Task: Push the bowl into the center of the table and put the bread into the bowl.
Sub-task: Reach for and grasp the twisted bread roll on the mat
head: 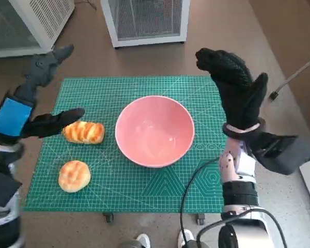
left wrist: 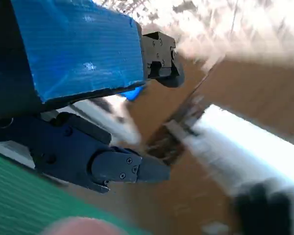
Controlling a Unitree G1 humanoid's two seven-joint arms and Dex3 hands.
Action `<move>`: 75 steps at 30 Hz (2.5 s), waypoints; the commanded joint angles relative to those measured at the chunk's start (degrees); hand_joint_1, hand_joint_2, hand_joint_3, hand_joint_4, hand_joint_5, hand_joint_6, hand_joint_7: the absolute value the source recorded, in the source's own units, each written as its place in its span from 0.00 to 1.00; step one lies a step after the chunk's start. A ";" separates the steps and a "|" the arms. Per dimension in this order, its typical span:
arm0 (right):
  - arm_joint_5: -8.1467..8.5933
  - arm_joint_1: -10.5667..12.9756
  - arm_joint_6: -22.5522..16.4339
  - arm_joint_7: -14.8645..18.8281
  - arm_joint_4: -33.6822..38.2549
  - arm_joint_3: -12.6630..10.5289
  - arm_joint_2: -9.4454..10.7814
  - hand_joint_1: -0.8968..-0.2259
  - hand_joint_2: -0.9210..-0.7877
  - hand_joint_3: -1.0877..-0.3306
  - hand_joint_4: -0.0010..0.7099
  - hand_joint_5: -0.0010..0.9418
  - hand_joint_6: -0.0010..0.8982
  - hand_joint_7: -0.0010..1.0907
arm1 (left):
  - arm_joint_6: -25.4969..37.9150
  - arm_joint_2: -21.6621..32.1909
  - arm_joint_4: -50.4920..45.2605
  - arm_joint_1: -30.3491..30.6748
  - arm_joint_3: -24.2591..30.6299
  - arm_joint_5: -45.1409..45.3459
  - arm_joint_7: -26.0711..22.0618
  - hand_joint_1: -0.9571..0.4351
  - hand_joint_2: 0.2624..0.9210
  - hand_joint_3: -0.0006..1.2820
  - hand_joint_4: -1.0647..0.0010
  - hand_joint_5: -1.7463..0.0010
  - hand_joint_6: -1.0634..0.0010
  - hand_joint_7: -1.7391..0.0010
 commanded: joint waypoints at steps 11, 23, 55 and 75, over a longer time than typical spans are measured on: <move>0.94 1.84 0.69 0.01 -0.15 0.78 0.30 0.40 0.00 0.59 0.34 0.01 0.40 0.04 | 24.05 12.95 -8.34 0.91 -6.70 9.86 -9.03 0.80 0.74 0.01 0.94 1.00 0.87 0.94; 0.93 2.19 1.10 -0.48 -0.46 1.14 0.44 0.40 0.00 0.59 0.34 0.01 0.40 0.04 | 29.12 12.86 -6.35 -0.90 -12.70 15.65 -9.75 0.82 0.78 0.02 0.94 1.00 0.84 0.97; 1.55 2.71 1.82 -0.20 -1.06 1.16 -0.06 0.42 0.00 0.58 0.34 0.00 0.39 0.04 | 22.44 5.25 16.11 -9.23 -29.93 25.60 -8.59 0.75 0.78 0.01 0.93 1.00 0.79 0.99; 1.99 2.77 1.78 0.48 -0.55 1.00 -0.78 0.42 0.00 0.59 0.34 0.00 0.39 0.03 | 16.89 -1.37 31.92 -13.92 -35.68 31.41 -4.38 0.76 0.79 0.01 0.90 0.99 0.76 0.99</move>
